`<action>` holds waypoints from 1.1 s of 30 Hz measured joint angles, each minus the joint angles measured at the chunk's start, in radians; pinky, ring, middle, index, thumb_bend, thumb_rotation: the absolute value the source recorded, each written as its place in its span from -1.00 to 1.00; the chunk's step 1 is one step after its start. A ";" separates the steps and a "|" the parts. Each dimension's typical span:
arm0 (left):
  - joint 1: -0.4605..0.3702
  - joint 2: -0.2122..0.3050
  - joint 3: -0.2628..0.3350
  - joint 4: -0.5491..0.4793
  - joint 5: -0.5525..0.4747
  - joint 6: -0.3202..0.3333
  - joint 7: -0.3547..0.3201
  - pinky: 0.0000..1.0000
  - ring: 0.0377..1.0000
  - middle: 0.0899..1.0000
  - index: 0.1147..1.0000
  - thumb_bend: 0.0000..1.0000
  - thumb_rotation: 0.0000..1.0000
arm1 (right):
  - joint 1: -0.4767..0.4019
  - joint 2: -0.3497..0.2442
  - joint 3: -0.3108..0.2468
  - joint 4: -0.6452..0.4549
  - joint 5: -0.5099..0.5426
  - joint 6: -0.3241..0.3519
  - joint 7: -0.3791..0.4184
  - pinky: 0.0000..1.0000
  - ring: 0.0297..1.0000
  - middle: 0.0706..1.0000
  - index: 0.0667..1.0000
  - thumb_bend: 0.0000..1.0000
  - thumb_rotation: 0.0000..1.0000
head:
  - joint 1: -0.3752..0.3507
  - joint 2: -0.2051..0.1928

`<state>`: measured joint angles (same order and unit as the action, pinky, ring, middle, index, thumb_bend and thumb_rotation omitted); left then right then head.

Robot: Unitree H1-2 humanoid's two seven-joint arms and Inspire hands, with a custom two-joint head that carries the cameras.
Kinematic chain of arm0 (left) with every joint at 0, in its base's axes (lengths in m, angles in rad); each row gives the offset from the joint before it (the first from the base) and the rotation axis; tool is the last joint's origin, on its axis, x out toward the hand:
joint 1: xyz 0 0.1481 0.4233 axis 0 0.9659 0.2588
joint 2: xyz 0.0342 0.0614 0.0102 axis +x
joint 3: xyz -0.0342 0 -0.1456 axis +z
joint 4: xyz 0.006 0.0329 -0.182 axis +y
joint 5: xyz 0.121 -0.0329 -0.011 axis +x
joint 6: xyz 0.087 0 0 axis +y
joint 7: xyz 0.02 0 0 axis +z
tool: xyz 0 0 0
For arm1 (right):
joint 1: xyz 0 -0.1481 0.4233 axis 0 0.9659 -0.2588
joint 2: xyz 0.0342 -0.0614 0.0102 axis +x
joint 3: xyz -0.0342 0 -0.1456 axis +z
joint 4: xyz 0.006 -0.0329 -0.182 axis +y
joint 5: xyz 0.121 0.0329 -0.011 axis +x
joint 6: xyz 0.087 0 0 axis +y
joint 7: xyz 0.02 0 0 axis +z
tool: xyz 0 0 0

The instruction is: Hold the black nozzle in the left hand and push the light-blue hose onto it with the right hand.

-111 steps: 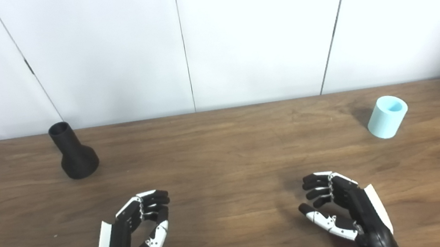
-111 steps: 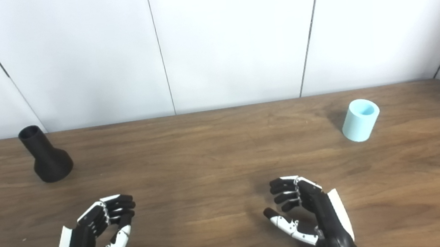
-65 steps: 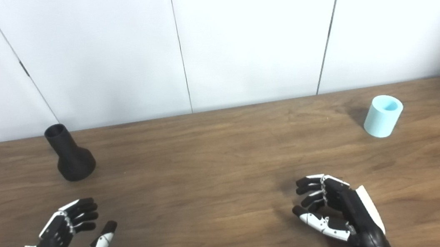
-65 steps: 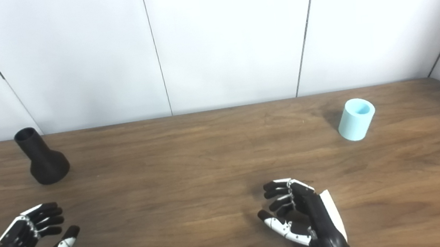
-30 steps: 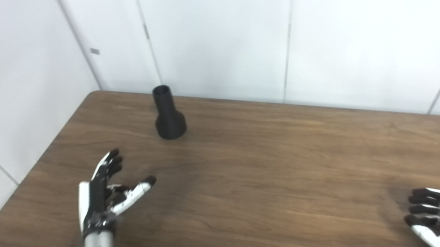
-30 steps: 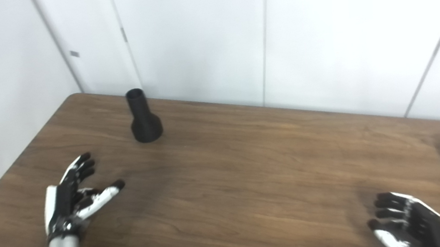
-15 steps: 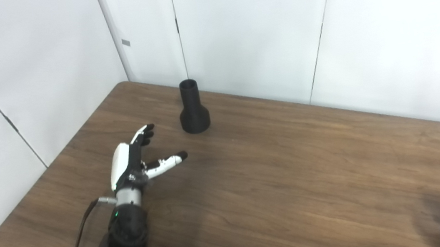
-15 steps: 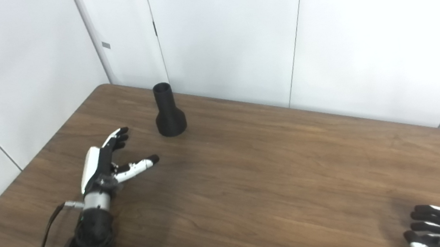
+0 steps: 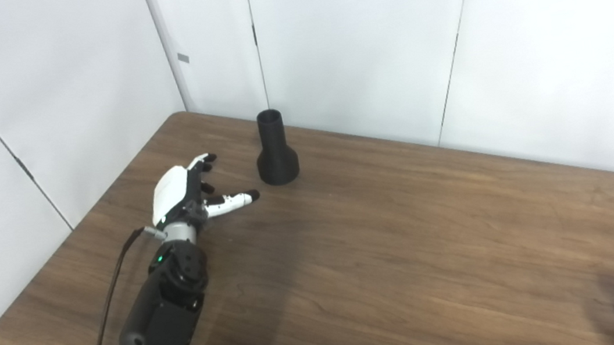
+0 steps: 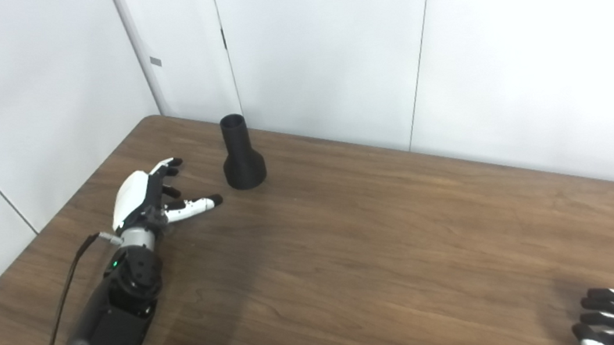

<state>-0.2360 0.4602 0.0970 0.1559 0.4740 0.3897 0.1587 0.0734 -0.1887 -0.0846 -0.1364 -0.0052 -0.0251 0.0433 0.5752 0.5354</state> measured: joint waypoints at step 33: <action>0.007 0.073 -0.066 -0.134 0.523 0.078 -0.431 1.00 0.75 0.72 0.73 1.00 -0.02 | -0.017 0.007 0.007 0.033 -0.019 -0.038 -0.012 -0.16 0.07 0.13 0.11 -0.58 -0.47 | -0.017 -0.020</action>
<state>-0.2295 0.5335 0.0305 0.0218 0.9966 0.4679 -0.2720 0.0568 -0.1818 -0.0780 -0.1030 -0.0242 -0.0628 0.0311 0.5584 0.5154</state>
